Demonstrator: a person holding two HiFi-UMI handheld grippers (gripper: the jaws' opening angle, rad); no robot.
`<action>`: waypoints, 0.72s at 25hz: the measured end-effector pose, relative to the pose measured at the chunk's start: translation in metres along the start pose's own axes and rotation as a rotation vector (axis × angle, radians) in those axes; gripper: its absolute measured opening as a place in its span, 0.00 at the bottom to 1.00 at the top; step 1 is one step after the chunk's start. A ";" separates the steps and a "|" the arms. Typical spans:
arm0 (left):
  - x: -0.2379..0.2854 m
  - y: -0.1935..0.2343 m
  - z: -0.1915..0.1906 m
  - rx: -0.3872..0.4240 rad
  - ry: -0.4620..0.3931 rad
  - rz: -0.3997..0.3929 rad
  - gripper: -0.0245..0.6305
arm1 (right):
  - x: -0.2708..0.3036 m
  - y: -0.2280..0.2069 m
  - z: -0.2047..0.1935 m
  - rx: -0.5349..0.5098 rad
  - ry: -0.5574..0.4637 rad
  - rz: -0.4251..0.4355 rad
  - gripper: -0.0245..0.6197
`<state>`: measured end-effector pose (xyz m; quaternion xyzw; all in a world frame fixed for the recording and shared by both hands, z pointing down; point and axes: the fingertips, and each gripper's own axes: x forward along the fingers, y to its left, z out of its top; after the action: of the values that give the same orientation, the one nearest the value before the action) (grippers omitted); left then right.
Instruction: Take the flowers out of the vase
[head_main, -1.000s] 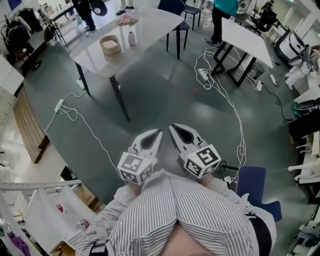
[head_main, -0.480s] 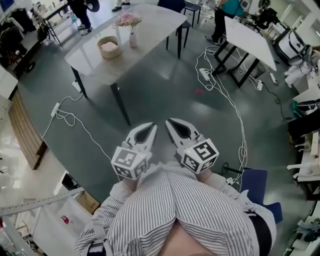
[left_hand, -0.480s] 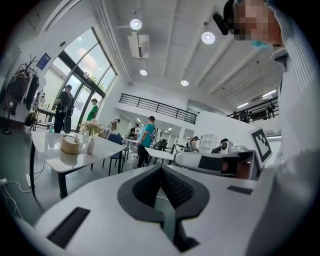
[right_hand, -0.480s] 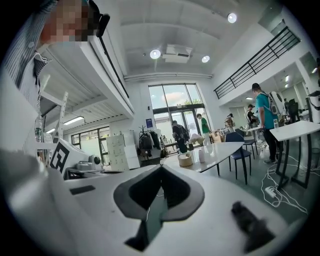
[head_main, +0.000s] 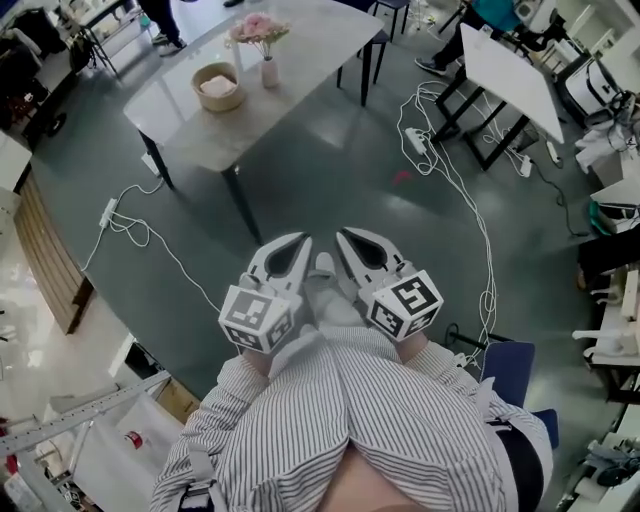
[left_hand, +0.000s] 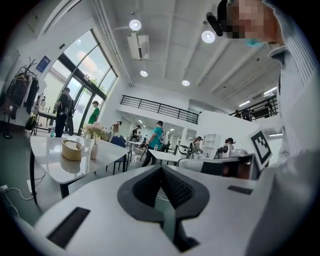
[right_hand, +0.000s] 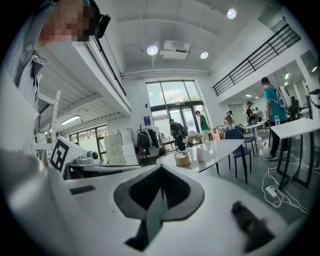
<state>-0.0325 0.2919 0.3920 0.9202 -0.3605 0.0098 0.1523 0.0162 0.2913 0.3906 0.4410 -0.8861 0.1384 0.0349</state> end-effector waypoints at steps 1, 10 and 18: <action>0.005 0.007 0.001 -0.009 -0.004 0.010 0.06 | 0.007 -0.005 0.000 0.003 0.002 0.007 0.06; 0.071 0.067 0.015 -0.053 -0.001 0.060 0.06 | 0.075 -0.061 0.020 0.027 0.007 0.068 0.06; 0.147 0.112 0.051 -0.033 -0.031 0.118 0.06 | 0.134 -0.128 0.061 0.013 -0.008 0.141 0.06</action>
<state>-0.0030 0.1018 0.3926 0.8948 -0.4165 -0.0015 0.1609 0.0396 0.0973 0.3845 0.3781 -0.9143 0.1444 0.0187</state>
